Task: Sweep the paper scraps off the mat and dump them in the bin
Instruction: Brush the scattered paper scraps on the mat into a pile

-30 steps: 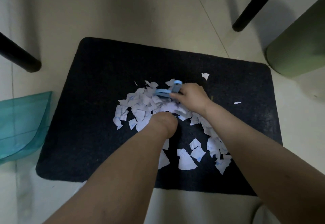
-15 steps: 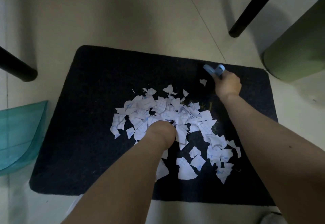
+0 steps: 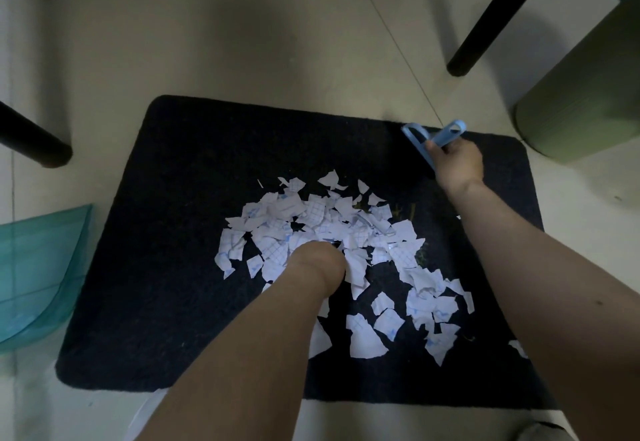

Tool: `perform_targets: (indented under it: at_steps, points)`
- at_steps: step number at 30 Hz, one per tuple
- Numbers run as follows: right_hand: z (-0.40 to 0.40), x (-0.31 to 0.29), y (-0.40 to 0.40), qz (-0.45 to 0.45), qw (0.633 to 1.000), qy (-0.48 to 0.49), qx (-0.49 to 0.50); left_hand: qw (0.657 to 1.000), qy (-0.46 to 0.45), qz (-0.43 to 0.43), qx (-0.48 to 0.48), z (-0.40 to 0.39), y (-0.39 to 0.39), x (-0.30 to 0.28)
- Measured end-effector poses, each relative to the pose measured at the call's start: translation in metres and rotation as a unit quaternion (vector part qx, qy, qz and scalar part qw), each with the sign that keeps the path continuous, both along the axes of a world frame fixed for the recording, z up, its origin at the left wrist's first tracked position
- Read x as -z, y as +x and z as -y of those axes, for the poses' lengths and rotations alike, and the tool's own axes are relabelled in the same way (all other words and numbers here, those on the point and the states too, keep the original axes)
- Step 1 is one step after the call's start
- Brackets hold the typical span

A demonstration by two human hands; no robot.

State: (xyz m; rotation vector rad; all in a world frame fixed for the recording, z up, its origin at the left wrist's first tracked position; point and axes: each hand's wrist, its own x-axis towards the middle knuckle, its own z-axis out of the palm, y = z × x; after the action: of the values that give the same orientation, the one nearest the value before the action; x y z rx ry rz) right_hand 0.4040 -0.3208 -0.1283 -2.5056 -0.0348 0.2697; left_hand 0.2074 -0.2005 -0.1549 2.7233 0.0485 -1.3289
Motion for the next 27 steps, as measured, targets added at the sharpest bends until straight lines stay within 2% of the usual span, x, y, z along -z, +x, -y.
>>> perform_targets:
  at_steps: [3,8,11,13,16,22,24,27]
  points:
    - [-0.014,0.009,-0.023,-0.026,0.998,-0.029,-0.054,1.000,-0.001,-0.006,0.001,0.000,0.001,-0.001]
    - [-0.026,0.000,-0.070,-0.080,0.968,-0.051,-0.232,1.000,0.002,-0.016,0.000,0.001,0.002,0.003]
    - [-0.022,-0.015,-0.062,-0.098,0.974,0.029,-0.201,1.000,0.007,-0.007,-0.006,0.002,0.000,0.004]
    - [-0.025,-0.020,-0.050,-0.055,0.982,0.058,-0.170,1.000,0.005,-0.006,-0.006,0.002,0.000,0.003]
    - [-0.045,-0.016,-0.042,-0.017,0.986,0.030,-0.165,1.000,0.006,-0.010,-0.010,0.002,0.001,-0.001]
    - [-0.072,-0.002,-0.062,-0.071,0.958,-0.051,-0.273,1.000,-0.003,-0.011,-0.012,0.001,0.001,-0.002]
    - [-0.064,-0.008,-0.065,-0.088,0.953,-0.039,-0.288,1.000,-0.003,-0.006,-0.011,0.001,0.001,-0.001]
    - [-0.043,-0.022,-0.068,-0.077,0.964,0.004,-0.255,1.000,-0.005,-0.002,-0.010,0.001,0.000,0.004]
